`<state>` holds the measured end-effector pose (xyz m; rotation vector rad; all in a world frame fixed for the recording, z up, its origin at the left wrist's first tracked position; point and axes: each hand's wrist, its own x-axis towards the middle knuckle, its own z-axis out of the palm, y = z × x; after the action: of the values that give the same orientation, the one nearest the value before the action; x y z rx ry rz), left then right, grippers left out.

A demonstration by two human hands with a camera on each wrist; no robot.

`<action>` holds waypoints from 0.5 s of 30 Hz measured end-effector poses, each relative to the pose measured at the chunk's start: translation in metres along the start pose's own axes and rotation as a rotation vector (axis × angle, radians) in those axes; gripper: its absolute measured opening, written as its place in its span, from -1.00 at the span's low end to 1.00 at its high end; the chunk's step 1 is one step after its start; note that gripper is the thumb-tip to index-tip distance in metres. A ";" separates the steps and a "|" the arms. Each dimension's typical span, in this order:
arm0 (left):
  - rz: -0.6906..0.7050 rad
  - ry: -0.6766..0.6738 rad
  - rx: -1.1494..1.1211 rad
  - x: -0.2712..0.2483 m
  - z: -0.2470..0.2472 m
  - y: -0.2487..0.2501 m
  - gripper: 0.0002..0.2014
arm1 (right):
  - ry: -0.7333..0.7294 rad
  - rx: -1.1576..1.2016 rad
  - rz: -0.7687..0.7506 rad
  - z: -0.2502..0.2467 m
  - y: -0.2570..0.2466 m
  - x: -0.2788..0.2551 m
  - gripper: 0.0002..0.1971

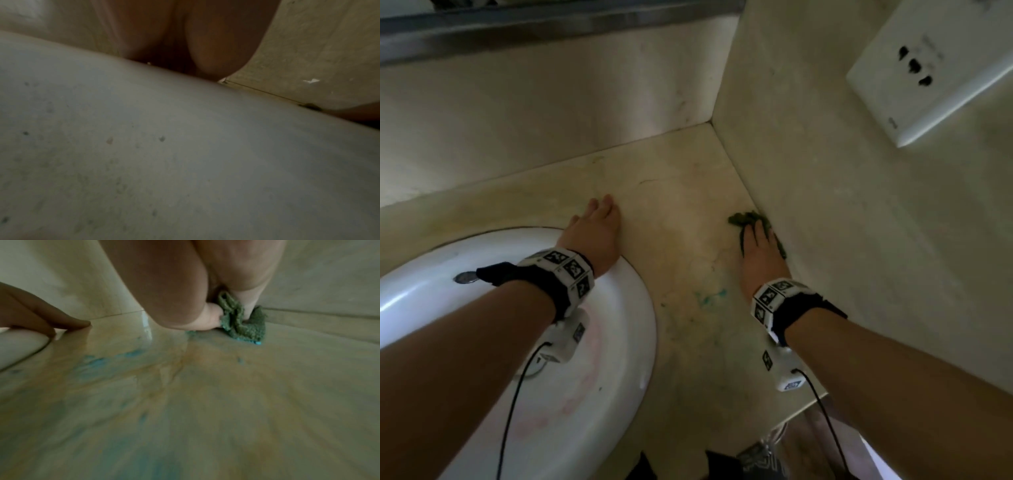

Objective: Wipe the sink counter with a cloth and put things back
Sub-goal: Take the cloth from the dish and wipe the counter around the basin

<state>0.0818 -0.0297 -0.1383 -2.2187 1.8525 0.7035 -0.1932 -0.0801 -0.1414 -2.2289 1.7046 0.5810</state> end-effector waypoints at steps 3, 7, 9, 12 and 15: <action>0.010 0.008 0.021 0.000 0.001 0.000 -0.38 | -0.014 0.095 0.050 0.015 0.002 -0.040 -0.35; 0.013 -0.008 0.033 0.000 0.001 0.001 -0.34 | -0.075 0.167 -0.019 0.013 -0.015 -0.069 -0.39; 0.014 0.008 0.034 0.001 0.001 0.000 -0.34 | -0.041 0.135 -0.120 0.005 -0.023 -0.055 -0.38; 0.007 -0.004 0.032 0.002 0.003 -0.001 -0.33 | -0.007 0.030 -0.284 -0.009 -0.033 -0.019 -0.30; 0.024 0.016 0.034 0.003 0.005 -0.002 -0.33 | -0.045 -0.061 -0.352 -0.026 -0.034 0.008 -0.26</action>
<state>0.0832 -0.0299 -0.1444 -2.1911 1.8870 0.6557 -0.1546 -0.0891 -0.1227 -2.4589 1.2444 0.5963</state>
